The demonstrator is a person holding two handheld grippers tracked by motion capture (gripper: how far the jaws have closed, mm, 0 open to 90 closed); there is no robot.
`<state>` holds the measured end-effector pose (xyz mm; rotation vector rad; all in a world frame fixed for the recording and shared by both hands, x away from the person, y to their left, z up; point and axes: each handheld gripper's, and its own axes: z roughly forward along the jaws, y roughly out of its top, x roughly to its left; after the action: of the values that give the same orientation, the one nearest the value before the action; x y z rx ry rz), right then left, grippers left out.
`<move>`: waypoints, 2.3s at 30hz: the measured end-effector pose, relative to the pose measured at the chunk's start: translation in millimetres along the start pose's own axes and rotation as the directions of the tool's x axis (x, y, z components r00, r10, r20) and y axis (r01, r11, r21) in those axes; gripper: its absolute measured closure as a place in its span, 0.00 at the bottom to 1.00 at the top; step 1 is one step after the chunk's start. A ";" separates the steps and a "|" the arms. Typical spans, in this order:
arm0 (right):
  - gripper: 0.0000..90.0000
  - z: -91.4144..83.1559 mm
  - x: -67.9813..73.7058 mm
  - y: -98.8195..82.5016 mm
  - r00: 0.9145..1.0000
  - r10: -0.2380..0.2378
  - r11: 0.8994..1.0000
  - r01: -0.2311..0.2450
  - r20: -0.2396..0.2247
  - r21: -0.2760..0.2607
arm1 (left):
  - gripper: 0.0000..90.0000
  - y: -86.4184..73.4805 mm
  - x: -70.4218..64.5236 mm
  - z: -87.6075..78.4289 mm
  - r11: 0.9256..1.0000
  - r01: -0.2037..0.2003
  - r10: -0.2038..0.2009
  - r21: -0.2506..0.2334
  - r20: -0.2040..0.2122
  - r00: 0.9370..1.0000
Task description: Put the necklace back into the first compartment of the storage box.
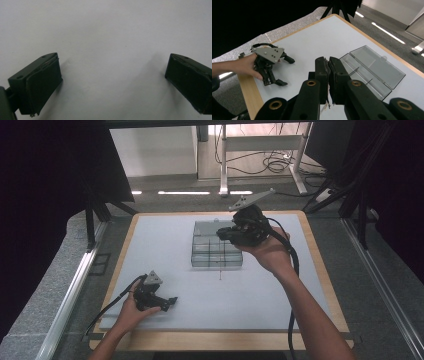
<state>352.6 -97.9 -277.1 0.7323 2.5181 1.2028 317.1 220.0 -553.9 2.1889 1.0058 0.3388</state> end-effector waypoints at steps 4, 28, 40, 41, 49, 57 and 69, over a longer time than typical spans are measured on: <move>0.93 -0.7 -1.0 7.2 1.000 0.003 1.000 -0.003 0.005 -0.002 | 0.00 0.0 0.0 0.0 1.000 0.000 0.000 0.000 0.000 1.000; 0.93 4.2 -15.5 40.6 0.998 0.036 0.999 -0.035 0.044 -0.029 | 0.00 0.0 0.0 0.1 1.000 0.001 -0.001 -0.001 0.000 1.000; 0.93 9.9 -26.2 50.1 0.996 0.065 0.997 -0.063 0.057 -0.040 | 0.00 0.0 0.0 0.1 1.000 0.001 -0.001 -0.001 0.000 1.000; 0.93 10.5 -27.8 50.7 0.996 0.063 0.997 -0.060 0.063 -0.041 | 0.00 0.0 0.0 0.1 1.000 0.001 -0.001 -0.002 0.000 1.000; 0.93 18.4 -40.7 53.8 0.992 0.095 0.995 -0.093 0.079 -0.039 | 0.00 0.0 0.2 0.1 1.000 -0.001 0.001 0.000 0.000 1.000; 0.93 29.3 -50.4 57.4 0.990 0.107 0.994 -0.104 0.093 -0.036 | 0.00 0.0 0.3 0.0 1.000 -0.001 0.001 0.002 0.001 1.000; 0.93 57.8 -61.0 62.3 0.985 0.144 0.989 -0.141 0.091 -0.040 | 0.00 0.0 0.0 0.1 1.000 0.001 -0.001 -0.001 0.002 1.000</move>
<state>449.3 -60.3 -263.8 0.9519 2.3984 1.2232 317.2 219.9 -554.0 2.1876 1.0058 0.3368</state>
